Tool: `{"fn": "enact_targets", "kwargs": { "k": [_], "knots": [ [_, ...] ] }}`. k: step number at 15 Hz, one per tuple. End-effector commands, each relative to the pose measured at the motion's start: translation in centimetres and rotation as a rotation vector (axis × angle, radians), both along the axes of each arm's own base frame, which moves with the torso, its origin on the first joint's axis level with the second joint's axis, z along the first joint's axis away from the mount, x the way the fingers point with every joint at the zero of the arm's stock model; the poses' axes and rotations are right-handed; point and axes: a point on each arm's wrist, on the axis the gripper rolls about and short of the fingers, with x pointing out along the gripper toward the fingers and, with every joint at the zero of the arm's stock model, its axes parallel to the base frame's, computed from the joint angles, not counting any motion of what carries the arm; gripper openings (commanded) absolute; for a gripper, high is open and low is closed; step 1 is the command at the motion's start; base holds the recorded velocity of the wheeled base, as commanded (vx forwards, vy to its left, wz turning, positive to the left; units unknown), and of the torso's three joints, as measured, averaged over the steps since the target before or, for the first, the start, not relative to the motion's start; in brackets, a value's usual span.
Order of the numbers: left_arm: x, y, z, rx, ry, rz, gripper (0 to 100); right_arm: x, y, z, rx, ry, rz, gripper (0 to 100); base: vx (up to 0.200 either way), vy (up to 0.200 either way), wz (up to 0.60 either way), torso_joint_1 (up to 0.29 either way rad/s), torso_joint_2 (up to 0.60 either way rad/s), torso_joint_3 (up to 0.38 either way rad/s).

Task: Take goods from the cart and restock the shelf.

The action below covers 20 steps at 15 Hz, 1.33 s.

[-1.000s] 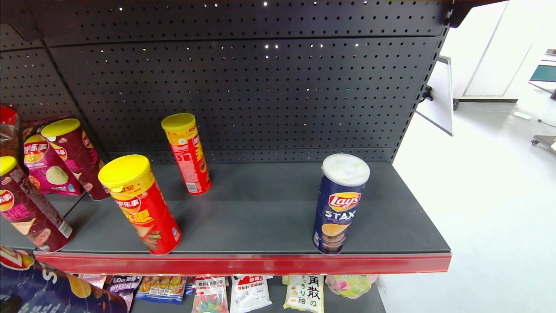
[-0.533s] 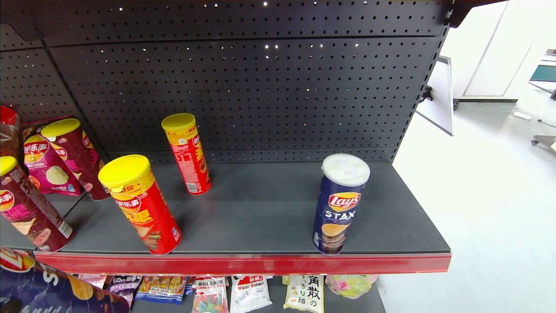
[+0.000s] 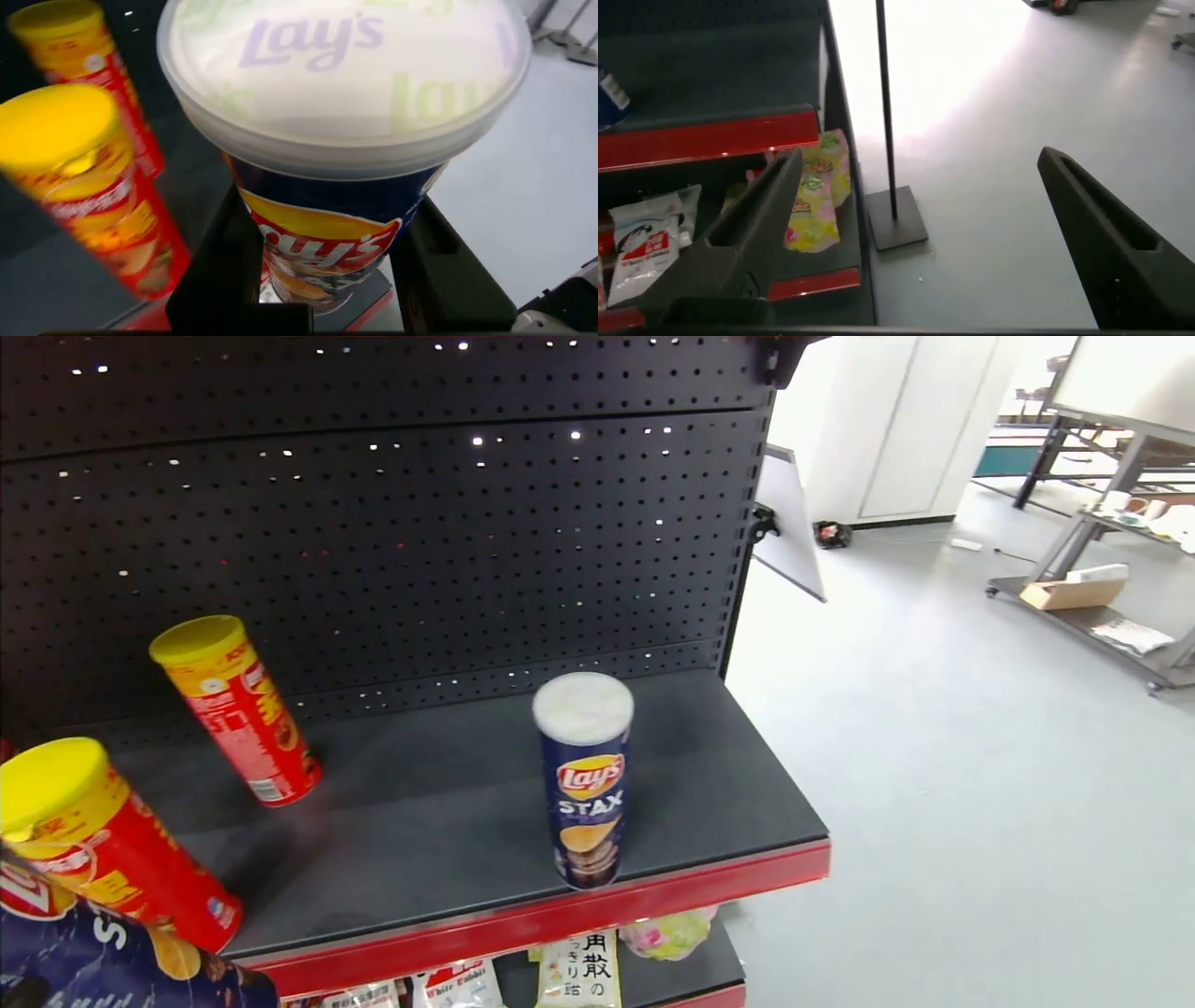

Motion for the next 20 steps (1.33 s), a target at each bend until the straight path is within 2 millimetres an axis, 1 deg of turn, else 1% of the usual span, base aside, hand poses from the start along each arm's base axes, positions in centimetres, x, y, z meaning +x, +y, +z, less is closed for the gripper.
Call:
{"fn": "enact_targets", "kwargs": {
  "k": [1, 4, 7, 8, 10, 11, 12, 15, 18, 19, 20],
  "knots": [
    [0.1, 0.0, 0.0, 0.0, 0.002, 0.0, 0, 0.0, 0.0, 0.0, 0.002, 0.001, 0.001, 100, 0.0, 0.0, 0.0, 0.0, 0.0, 0.0],
    [0.4, 0.0, 0.0, 0.001, 0.018, 0.002, 0, 0.0, 0.0, 0.0, 0.003, 0.001, 0.001, 100, 0.0, 0.0, 0.0, 0.0, 0.0, 0.0],
    [1.5, -0.1, 0.5, 0.004, 0.06, 0.003, 0, 0.0, 0.0, 0.0, 0.002, 0.001, 0.002, 100, 0.0, 0.0, 0.0, 0.0, 0.0, 0.0],
    [2.2, -0.1, 0.9, 0.006, 0.081, 0.002, 0, 0.0, 0.0, 0.0, 0.003, 0.001, 0.001, 100, 0.0, 0.0, 0.0, 0.0, 0.0, 0.0],
    [4.5, -0.2, 2.2, 0.008, 0.105, -0.005, 0, 0.0, 0.0, 0.0, 0.005, 0.001, 0.001, 100, 0.0, 0.0, 0.0, 0.0, 0.0, 0.0],
    [5.5, -0.3, 2.5, 0.007, 0.109, -0.014, 0, 0.0, 0.0, 0.0, 0.005, 0.001, 0.001, 100, 0.0, 0.0, 0.0, 0.0, 0.0, 0.0],
    [7.3, -0.4, 2.8, 0.008, 0.113, -0.042, 0, 0.0, 0.0, 0.0, 0.005, 0.001, 0.001, 100, 0.0, 0.0, 0.0, 0.0, 0.0, 0.0],
    [10.9, -0.6, 3.1, 0.009, 0.137, -0.056, 0, 0.0, 0.0, 0.0, 0.005, 0.001, 0.001, 100, 0.0, 0.0, 0.0, 0.0, 0.0, 0.0],
    [13.6, -0.9, 3.2, 0.04, 0.18, -0.067, 0, 0.0, 0.0, 0.0, 0.005, 0.001, 0.001, 100, 0.0, 0.0, 0.0, 0.0, 0.0, 0.0],
    [14.0, -0.9, 3.2, 0.049, 0.185, -0.072, 0, 0.0, 0.0, 0.0, 0.005, 0.002, 0.002, 100, 0.0, 0.0, 0.0, 0.0, 0.0, 0.0],
    [15.4, -1.4, 2.9, 0.061, 0.218, -0.094, 0, 0.0, 0.0, 0.0, 0.005, 0.001, 0.001, 100, 0.0, 0.0, 0.0, 0.0, 0.0, 0.0]
  ]
}}
